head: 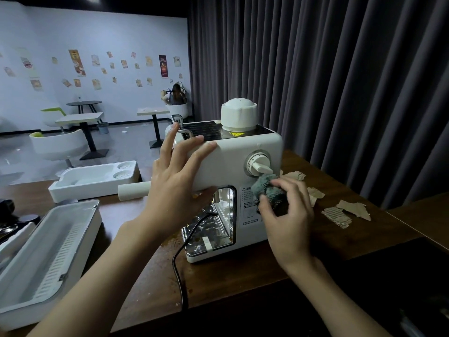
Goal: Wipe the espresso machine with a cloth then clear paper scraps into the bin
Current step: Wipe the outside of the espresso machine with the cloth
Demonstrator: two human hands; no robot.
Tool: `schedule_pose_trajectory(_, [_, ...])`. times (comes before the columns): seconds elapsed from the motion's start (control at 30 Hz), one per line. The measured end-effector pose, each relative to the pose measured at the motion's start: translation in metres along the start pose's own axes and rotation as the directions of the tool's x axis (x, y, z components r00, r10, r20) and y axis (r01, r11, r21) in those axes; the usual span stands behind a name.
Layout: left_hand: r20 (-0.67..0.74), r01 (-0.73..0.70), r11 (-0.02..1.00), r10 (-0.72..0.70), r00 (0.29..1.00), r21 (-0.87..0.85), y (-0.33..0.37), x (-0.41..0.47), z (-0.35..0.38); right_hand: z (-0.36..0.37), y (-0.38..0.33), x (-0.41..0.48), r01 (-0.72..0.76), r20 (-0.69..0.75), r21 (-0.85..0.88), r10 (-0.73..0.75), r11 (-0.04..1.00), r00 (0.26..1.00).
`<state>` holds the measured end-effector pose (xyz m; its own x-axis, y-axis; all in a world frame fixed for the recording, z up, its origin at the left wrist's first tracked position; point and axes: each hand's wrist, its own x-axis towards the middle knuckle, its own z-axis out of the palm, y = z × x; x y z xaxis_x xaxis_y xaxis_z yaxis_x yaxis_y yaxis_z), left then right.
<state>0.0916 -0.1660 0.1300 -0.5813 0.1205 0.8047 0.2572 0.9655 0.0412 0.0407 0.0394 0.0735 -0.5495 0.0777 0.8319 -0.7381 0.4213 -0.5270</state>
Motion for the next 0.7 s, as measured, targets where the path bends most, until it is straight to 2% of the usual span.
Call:
schedule_pose_trajectory(0.07, [0.008, -0.001, 1.0, 0.001, 1.0, 0.003, 0.0, 0.0, 0.0, 0.01, -0.013, -0.001, -0.081, -0.122, 0.057, 0.088, 0.995, 0.989])
schedule_pose_trajectory(0.17, [0.019, 0.0, 1.0, 0.0, 1.0, 0.009, 0.0, 0.0, -0.001, 0.028, -0.032, 0.0, -0.12, -0.149, 0.088, 0.132, 0.989, 0.98])
schedule_pose_trajectory(0.23, [0.02, -0.002, 1.0, 0.002, 1.0, 0.008, -0.001, 0.0, -0.002, 0.031, -0.039, 0.0, -0.097, -0.096, 0.062, 0.103, 0.993, 0.99])
schedule_pose_trajectory(0.33, [0.016, -0.012, 1.0, 0.013, 1.0, -0.004, -0.002, 0.0, -0.003, 0.017, -0.039, 0.003, 0.021, 0.032, 0.018, -0.022, 1.0, 0.999])
schedule_pose_trajectory(0.4, [0.014, -0.012, 1.0, 0.013, 1.0, -0.024, -0.003, 0.0, -0.004, 0.005, -0.04, 0.008, 0.065, -0.036, 0.01, -0.065, 0.998, 0.997])
schedule_pose_trajectory(0.47, [0.015, -0.014, 1.0, 0.015, 1.0, -0.026, -0.005, 0.0, -0.005, -0.001, -0.041, 0.023, 0.019, -0.146, 0.007, -0.018, 1.0, 0.989])
schedule_pose_trajectory(0.5, [0.018, -0.019, 1.0, 0.019, 1.0, -0.016, -0.005, 0.0, -0.005, -0.002, -0.042, 0.032, -0.021, -0.144, 0.001, 0.021, 1.0, 0.989])
schedule_pose_trajectory(0.57, [0.019, -0.024, 1.0, 0.024, 1.0, -0.002, -0.006, 0.0, -0.005, -0.001, -0.043, 0.044, -0.07, -0.054, -0.039, 0.068, 0.997, 0.996])
schedule_pose_trajectory(0.7, [0.014, -0.022, 1.0, 0.022, 1.0, 0.006, -0.006, 0.0, -0.005, 0.002, -0.045, 0.049, -0.027, 0.043, -0.097, 0.032, 0.995, 0.999])
